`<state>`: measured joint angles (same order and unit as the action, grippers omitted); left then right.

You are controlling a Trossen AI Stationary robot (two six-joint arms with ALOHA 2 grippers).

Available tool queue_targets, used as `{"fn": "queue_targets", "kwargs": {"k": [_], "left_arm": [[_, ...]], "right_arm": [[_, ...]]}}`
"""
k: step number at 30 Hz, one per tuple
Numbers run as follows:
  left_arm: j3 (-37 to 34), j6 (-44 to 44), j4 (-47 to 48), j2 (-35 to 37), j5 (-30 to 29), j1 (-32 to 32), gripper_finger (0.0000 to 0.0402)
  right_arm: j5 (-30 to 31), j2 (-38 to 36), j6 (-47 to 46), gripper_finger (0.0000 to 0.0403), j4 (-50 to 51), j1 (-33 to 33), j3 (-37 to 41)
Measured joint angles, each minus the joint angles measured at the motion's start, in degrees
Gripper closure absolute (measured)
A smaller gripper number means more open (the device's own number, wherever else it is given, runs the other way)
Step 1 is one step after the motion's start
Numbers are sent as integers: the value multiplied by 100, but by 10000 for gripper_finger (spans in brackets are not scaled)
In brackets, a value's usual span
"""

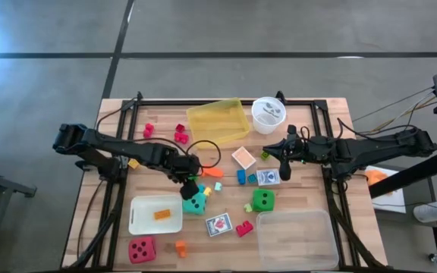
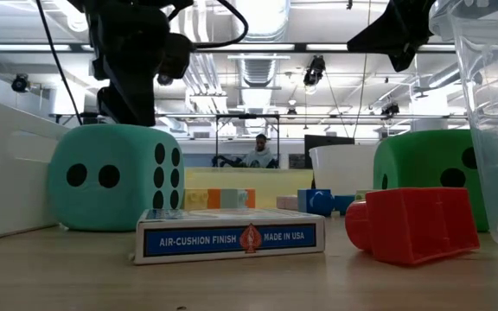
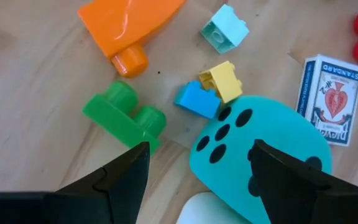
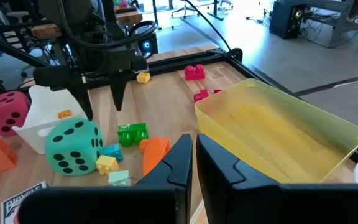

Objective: Pick & Place Toys
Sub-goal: Put the blue die into the yellow bin

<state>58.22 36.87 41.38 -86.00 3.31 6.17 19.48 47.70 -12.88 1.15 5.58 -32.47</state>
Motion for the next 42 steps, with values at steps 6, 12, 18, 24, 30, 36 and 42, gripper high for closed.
{"fn": "queue_targets", "kwargs": {"k": [6, 12, 18, 24, 30, 36, 42], "left_arm": [[0, 227, 11, 0, -77, -9, 132], [0, 303, 22, 0, -92, -11, 132], [0, 202, -4, 0, -163, -12, 132], [0, 198, -11, -1, -330, -13, 132], [-2, 196, -35, -9, -526, -13, 132], [-2, 45, -70, -11, -544, 11, 103], [-4, -442, -169, -11, -428, 156, 28]], "right_arm": [[-1, 1, -1, 383, 0, 0, 0], [-1, 2, 1, 383, 0, 1, 0], [-1, 0, 1, 383, 2, 0, 0], [-1, 2, 1, 383, 2, 2, 0], [-1, 0, 2, 383, 4, 2, 0], [-1, 2, 3, 383, 4, 2, 0], [-1, 0, 3, 383, 4, 2, 0]]}}
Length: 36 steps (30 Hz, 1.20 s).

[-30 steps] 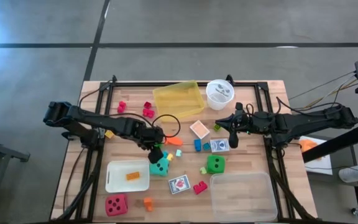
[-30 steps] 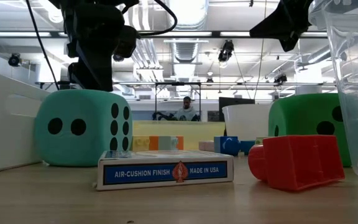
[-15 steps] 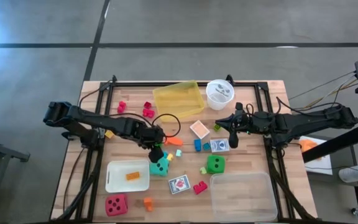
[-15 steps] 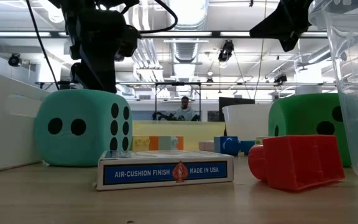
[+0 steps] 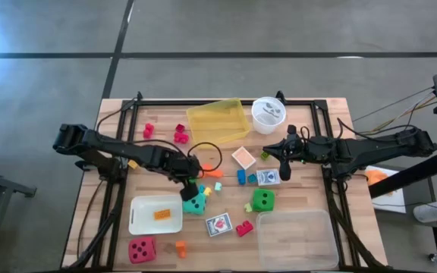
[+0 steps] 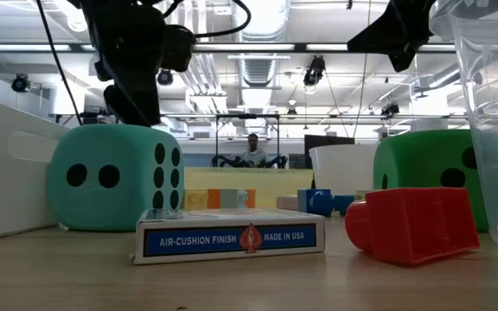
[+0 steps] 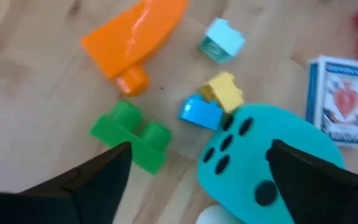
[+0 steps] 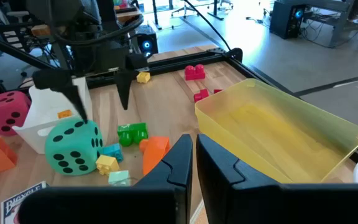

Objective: Pick & Place Toys
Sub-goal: Put the blue die into the yellow bin

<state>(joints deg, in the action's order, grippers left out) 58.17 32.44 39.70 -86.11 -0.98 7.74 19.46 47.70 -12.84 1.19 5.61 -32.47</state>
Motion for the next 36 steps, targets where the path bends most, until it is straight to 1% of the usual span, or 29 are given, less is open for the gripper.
{"fn": "queue_targets", "kwargs": {"k": [1, 3, 6, 10, 13, 19, 24, 28, 36], "left_arm": [[0, -114, -41, 0, 154, 17, 16], [-2, -269, -193, 0, 523, 55, 7], [-2, -222, -355, 0, 754, 103, 24], [-2, -62, -391, 0, 764, 91, 44], [-2, 177, -391, 0, 759, 93, 49], [-2, 209, -192, 0, 224, 70, 50], [-2, 184, -105, 0, 190, 59, 50], [-2, 157, -74, 0, 357, 54, 50], [8, -493, -156, -129, 1094, -3, 50]], "right_arm": [[0, 1, 0, 383, -2, 0, 0], [2, 0, 0, 383, 0, 0, 0], [2, 2, 0, 383, -1, 0, 0], [0, 2, -2, 383, 0, 0, 0], [0, 1, -5, 383, -1, 0, 0], [0, 2, -2, 383, -2, 0, 0], [0, 2, -2, 383, 0, 0, 0], [0, 1, -2, 383, 0, 0, 0], [1, 0, -2, 383, -7, -2, 0]]}}
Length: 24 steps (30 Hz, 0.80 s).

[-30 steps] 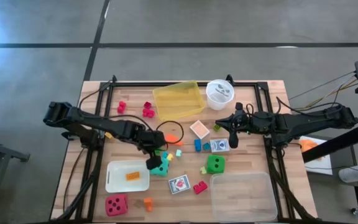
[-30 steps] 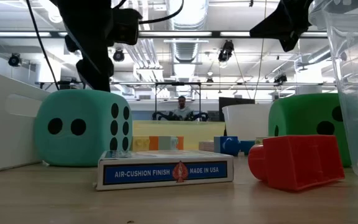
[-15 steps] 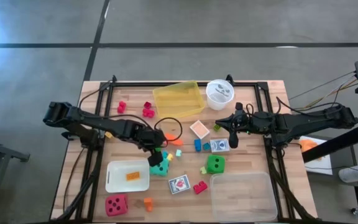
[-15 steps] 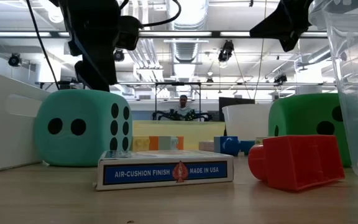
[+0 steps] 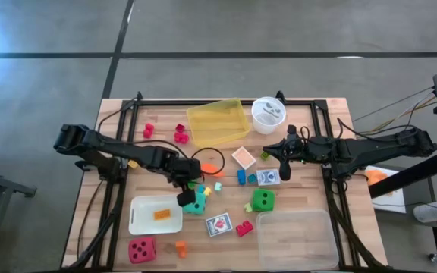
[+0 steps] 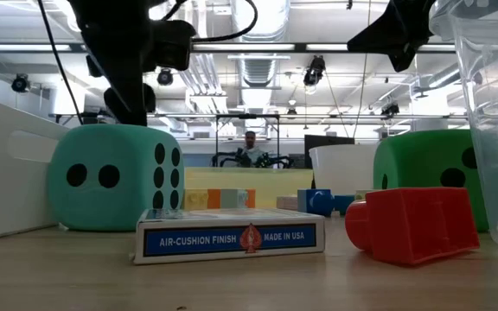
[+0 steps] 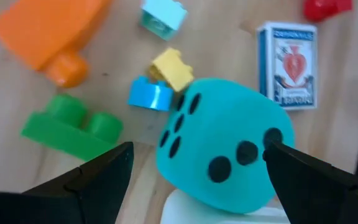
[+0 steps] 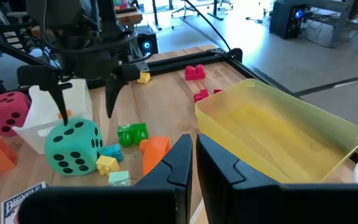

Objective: Pick & Place Toys
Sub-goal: Put the blue die into the yellow bin

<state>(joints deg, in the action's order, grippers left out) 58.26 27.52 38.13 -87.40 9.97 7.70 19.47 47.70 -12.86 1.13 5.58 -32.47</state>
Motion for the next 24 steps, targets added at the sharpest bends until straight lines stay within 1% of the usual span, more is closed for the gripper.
{"fn": "queue_targets", "kwargs": {"k": [3, 5, 12, 16, 24], "left_arm": [[3, -344, 8, -139, 451, -108, 50], [-4, -539, 83, -171, 570, -194, 50], [-6, -1077, 34, -251, 576, -321, 50], [-6, -1538, -9, -251, 575, -321, 50], [-11, -1686, -212, -391, 611, -314, 50]], "right_arm": [[1, 0, 0, 383, -4, 0, -2], [1, 0, 12, 383, -5, -2, -2], [1, 0, 133, 383, -19, 0, -2], [1, 1, 157, 383, -17, 2, -2], [1, 0, 256, 383, -15, 2, -2]]}}
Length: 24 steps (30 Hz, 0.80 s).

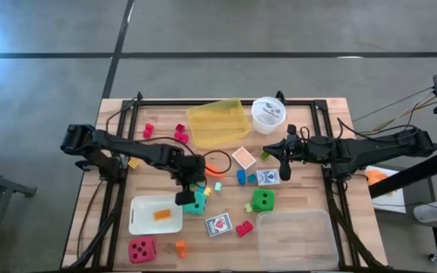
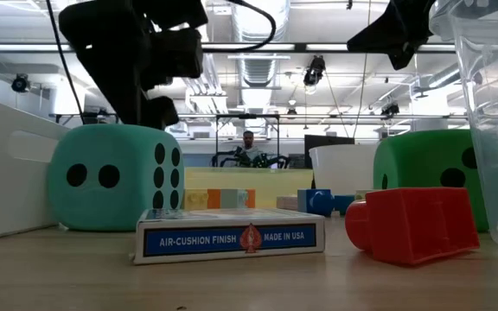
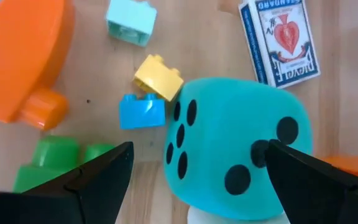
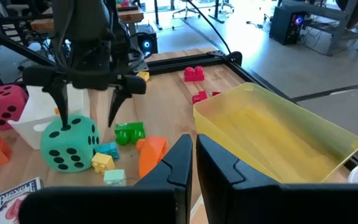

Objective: Pick & Place Toys
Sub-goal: Put the blue die into the yellow bin

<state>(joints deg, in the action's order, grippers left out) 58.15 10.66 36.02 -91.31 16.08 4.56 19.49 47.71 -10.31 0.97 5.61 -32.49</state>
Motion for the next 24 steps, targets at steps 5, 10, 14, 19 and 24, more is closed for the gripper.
{"fn": "queue_targets", "kwargs": {"k": [5, 10, 14, 19, 24], "left_arm": [[25, -2, -134, -367, 358, 79, 50], [31, -42, -317, -537, 748, 102, 50], [22, -125, -372, -528, 830, 102, 50], [17, -59, -364, -532, 861, 107, 50], [13, -19, -361, -533, 797, 109, 63]], "right_arm": [[0, 0, -2, 383, -1, 0, 0], [0, 0, -9, 383, 0, 0, 0], [0, 1, -18, 383, 2, 0, 0], [0, 1, -17, 383, 3, 0, 0], [0, 1, -17, 383, 2, 0, 0]]}}
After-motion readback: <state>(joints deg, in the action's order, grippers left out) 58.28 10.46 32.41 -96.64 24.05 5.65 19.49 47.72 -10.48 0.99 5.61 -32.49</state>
